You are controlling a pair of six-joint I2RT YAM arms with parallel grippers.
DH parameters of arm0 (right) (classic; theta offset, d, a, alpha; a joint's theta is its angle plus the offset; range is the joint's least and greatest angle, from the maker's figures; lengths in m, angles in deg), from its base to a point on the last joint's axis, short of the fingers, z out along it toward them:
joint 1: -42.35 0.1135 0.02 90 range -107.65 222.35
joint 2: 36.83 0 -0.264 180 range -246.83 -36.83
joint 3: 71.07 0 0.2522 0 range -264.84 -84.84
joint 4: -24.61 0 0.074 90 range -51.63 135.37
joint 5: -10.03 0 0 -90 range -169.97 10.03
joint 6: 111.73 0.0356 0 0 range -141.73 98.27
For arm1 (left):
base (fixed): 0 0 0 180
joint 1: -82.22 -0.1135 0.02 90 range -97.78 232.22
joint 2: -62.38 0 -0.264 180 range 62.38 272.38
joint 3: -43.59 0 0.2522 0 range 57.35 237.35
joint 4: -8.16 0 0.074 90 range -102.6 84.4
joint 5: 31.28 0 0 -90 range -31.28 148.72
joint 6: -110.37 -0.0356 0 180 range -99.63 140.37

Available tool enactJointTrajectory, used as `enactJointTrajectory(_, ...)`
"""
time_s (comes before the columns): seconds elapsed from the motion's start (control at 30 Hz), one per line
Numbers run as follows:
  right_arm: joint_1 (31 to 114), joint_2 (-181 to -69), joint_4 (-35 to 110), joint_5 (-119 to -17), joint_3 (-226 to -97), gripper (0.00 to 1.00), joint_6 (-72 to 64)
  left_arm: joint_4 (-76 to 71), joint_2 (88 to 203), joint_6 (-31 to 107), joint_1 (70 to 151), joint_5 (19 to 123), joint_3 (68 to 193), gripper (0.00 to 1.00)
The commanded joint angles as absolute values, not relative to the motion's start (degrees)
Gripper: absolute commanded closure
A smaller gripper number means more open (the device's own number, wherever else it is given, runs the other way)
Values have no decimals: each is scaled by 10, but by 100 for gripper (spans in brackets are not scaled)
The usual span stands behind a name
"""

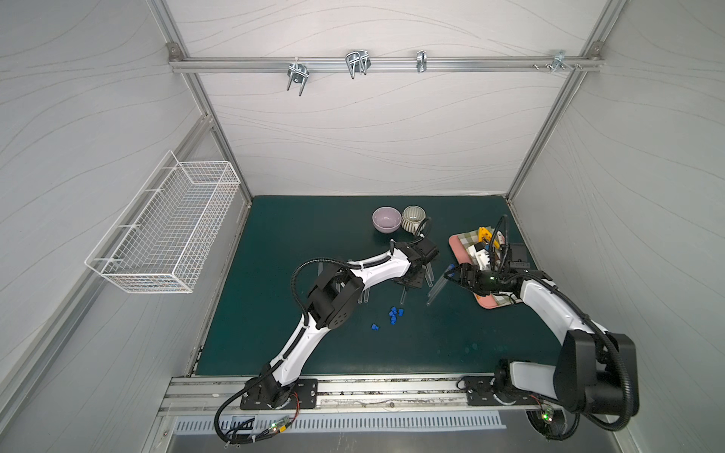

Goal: Remove stoppers from test tubes
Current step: Pick up the test tube at the center of the board.

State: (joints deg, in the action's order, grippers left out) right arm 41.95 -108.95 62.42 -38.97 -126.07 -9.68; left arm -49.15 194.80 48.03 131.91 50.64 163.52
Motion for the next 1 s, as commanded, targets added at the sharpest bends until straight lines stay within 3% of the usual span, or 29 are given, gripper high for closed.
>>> enactJointTrajectory(0.0,416,-1078,625,-379,-1256,13,-109,-515,1969,478,1305,501,1648,85)
enactJointTrajectory(0.2,416,-1084,625,-375,-1257,12,-108,-506,1950,442,1285,506,1649,98)
enactJointTrajectory(0.57,426,-1118,626,-317,-1279,13,-104,-426,1776,280,1274,505,1517,98)
enactJointTrajectory(0.97,550,-1174,568,-248,-1327,13,-55,-403,1525,203,1283,592,1307,98)
